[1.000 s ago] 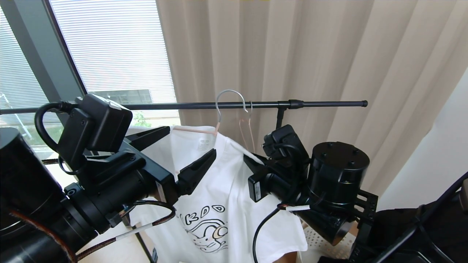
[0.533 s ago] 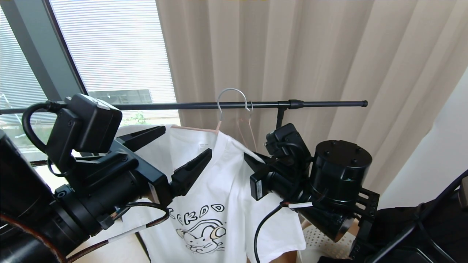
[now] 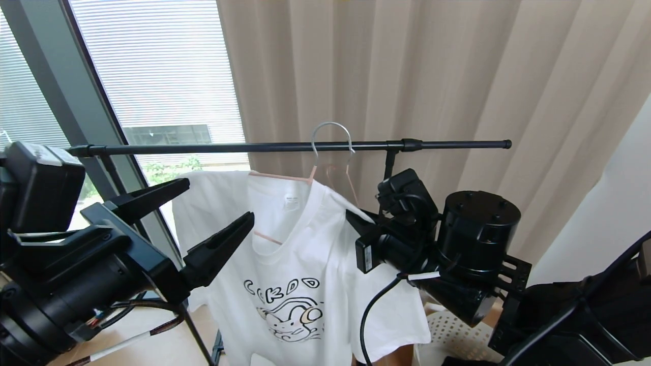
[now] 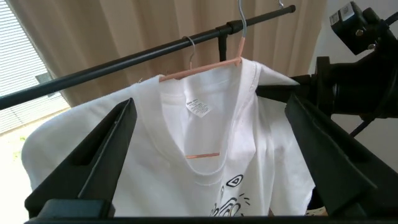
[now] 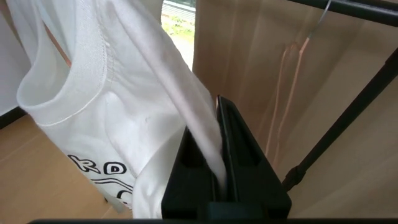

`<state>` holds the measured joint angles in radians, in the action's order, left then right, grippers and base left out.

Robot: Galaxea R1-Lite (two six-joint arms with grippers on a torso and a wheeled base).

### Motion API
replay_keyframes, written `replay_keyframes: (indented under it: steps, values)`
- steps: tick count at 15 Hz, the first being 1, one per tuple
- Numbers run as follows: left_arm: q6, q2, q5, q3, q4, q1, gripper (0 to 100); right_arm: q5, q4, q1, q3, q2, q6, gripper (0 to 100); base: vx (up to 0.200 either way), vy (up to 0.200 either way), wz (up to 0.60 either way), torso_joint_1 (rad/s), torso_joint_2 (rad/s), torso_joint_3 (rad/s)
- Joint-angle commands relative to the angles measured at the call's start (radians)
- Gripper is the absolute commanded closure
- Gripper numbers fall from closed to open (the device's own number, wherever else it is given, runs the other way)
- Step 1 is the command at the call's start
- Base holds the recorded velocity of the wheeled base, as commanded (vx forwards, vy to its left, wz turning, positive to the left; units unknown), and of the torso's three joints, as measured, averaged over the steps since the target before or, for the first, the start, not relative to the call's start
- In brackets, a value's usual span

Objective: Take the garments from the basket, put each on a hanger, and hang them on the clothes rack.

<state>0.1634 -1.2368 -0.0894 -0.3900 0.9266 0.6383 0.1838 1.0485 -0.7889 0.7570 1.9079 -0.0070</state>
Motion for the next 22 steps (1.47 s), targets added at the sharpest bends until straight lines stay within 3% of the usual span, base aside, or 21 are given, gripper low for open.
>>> replay_keyframes:
  steps: [1, 2, 3, 6, 7, 9, 12, 13, 15, 19, 21, 22]
  values:
    - [0.034, 0.082, -0.001, -0.007, -0.092, -0.1, 0, -0.03, -0.001, 0.016, -0.019, -0.013, -0.004, 100, 0.0, 0.0, 0.0, 0.0, 0.0, 0.0]
    - [0.025, 0.125, 0.005, -0.073, -0.222, -0.155, 0, -0.05, -0.001, 0.022, -0.031, -0.023, -0.011, 100, 0.0, 0.0, 0.0, 0.0, 0.0, 0.0]
    - [-0.007, 0.158, 0.069, -0.156, -0.364, -0.209, 0, -0.072, -0.001, 0.028, -0.041, -0.032, -0.013, 100, 0.0, 0.0, 0.0, 0.0, 0.0, 0.0]
    - [-0.019, 0.218, 0.341, -0.405, -0.776, -0.407, 0, -0.106, -0.001, 0.04, -0.054, -0.041, -0.018, 100, 0.0, 0.0, 0.0, 0.0, 0.0, 0.0]
    - [0.001, 0.212, 0.438, -0.518, -0.933, -0.47, 0, -0.124, -0.001, 0.043, -0.07, -0.043, -0.042, 100, 0.0, 0.0, 0.0, 0.0, 0.0, 0.0]
    - [0.145, 0.175, 0.467, -0.618, -1.095, -0.509, 0, -0.176, -0.001, 0.048, -0.102, -0.052, -0.085, 100, 0.0, 0.0, 0.0, 0.0, 0.0, 0.0]
    - [0.383, 0.12, 0.516, -0.619, -1.175, -0.516, 0, -0.202, -0.001, 0.048, -0.117, -0.061, -0.133, 100, 0.0, 0.0, 0.0, 0.0, 0.0, 0.0]
    - [0.383, 0.12, 0.516, -0.619, -1.175, -0.516, 0, -0.202, -0.001, 0.048, -0.117, -0.061, -0.133, 100, 0.0, 0.0, 0.0, 0.0, 0.0, 0.0]
    - [0.459, 0.054, 0.616, -0.645, -1.184, -0.516, 0, -0.207, -0.002, 0.048, -0.116, -0.056, -0.171, 100, 0.0, 0.0, 0.0, 0.0, 0.0, 0.0]
    - [0.51, -0.033, 0.706, -0.736, -1.195, -0.531, 0, -0.234, -0.001, 0.048, -0.117, -0.061, -0.192, 100, 0.0, 0.0, 0.0, 0.0, 0.0, 0.0]
    - [0.504, -0.093, 0.749, -0.859, -1.253, -0.56, 0, -0.236, -0.001, 0.048, -0.123, -0.061, -0.192, 100, 0.0, 0.0, 0.0, 0.0, 0.0, 0.0]
    - [0.466, -0.171, 0.761, -1.07, -1.398, -0.595, 0, -0.236, -0.001, 0.048, -0.123, -0.059, -0.192, 100, 0.0, 0.0, 0.0, 0.0, 0.0, 0.0]
